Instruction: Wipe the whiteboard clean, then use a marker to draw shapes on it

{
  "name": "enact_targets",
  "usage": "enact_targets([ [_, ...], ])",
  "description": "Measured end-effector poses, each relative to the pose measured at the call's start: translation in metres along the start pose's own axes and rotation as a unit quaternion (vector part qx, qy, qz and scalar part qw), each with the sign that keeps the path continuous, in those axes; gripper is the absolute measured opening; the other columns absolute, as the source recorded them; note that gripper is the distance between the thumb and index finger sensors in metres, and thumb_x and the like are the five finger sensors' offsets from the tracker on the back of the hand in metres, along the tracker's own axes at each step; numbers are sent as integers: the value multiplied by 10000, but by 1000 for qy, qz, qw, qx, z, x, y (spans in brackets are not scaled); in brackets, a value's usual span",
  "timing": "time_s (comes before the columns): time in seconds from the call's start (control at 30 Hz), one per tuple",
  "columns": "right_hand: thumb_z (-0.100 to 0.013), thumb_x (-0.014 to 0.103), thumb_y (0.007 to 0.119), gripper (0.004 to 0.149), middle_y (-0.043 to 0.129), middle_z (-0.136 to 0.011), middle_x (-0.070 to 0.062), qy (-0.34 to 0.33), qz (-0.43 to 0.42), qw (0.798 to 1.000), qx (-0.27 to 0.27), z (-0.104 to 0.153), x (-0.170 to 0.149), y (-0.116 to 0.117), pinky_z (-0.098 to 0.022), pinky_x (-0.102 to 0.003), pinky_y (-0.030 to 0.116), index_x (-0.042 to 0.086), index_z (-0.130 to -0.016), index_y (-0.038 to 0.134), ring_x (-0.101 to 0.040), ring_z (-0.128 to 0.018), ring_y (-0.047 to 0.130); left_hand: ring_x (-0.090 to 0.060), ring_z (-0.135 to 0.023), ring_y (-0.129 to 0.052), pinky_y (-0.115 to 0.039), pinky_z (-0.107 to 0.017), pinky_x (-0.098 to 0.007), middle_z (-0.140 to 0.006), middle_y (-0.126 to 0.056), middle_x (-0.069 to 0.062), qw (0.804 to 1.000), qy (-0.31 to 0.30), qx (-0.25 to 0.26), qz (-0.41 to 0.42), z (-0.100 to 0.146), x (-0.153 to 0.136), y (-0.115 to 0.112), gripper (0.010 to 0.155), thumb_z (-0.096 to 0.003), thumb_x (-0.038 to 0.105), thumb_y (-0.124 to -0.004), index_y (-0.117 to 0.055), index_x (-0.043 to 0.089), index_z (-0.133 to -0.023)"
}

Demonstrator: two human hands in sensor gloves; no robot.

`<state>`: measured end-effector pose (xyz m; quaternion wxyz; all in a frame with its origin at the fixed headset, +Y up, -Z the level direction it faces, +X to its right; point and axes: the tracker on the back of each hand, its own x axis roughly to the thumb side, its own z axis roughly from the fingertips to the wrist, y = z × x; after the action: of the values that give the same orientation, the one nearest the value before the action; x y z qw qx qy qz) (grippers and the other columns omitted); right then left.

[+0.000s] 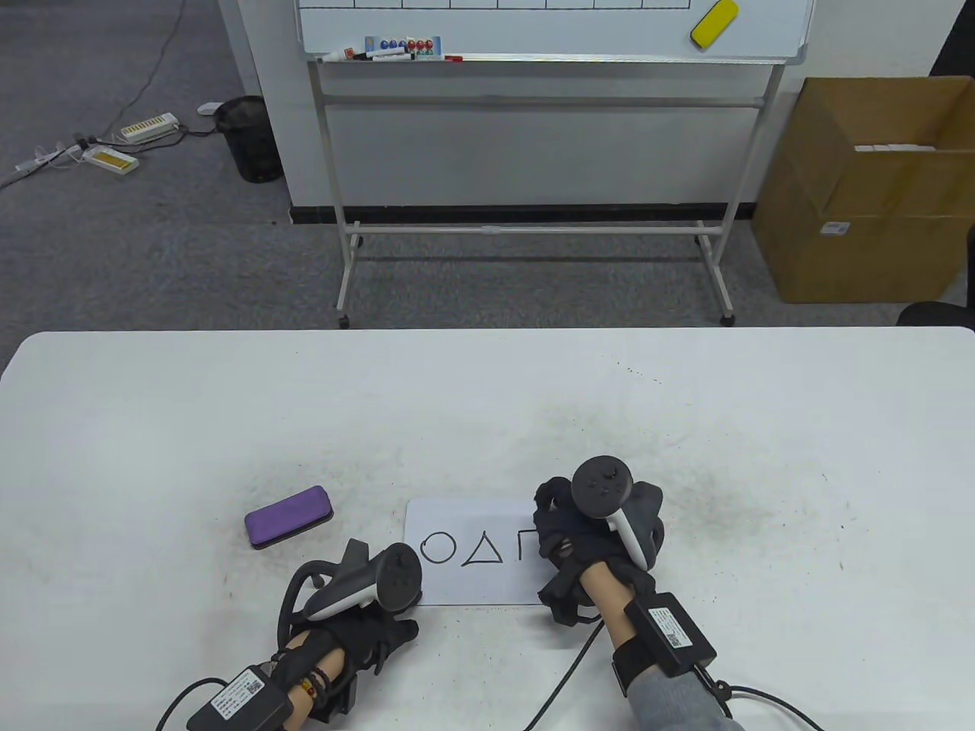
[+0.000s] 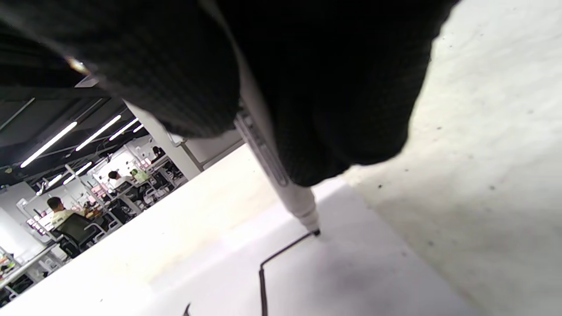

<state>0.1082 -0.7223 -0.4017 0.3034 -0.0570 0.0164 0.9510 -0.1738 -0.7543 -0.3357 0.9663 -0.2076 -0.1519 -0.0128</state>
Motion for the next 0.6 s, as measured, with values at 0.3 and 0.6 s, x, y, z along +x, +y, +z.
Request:
enact_targets([
  [0.3, -339, 342, 946, 427, 969, -764, -98, -9, 30, 998, 48, 10, 4, -2, -344, -316, 984, 226, -748, 921, -285, -500, 1133, -259, -1082, -642, -601, -758, -577, -1158, -575, 16, 1000, 0, 0, 3, 0, 0, 0, 633, -390, 502, -747, -688, 295, -985],
  [0.6, -342, 342, 944, 430, 967, -773, -93, -35, -22, 998, 53, 15, 16, 2, -348, -313, 986, 231, -757, 916, -284, -505, 1134, -260, -1082, -641, -601, -759, -576, -1158, -573, 15, 1000, 0, 0, 3, 0, -1, 0, 632, -391, 502, -746, -688, 295, -985],
])
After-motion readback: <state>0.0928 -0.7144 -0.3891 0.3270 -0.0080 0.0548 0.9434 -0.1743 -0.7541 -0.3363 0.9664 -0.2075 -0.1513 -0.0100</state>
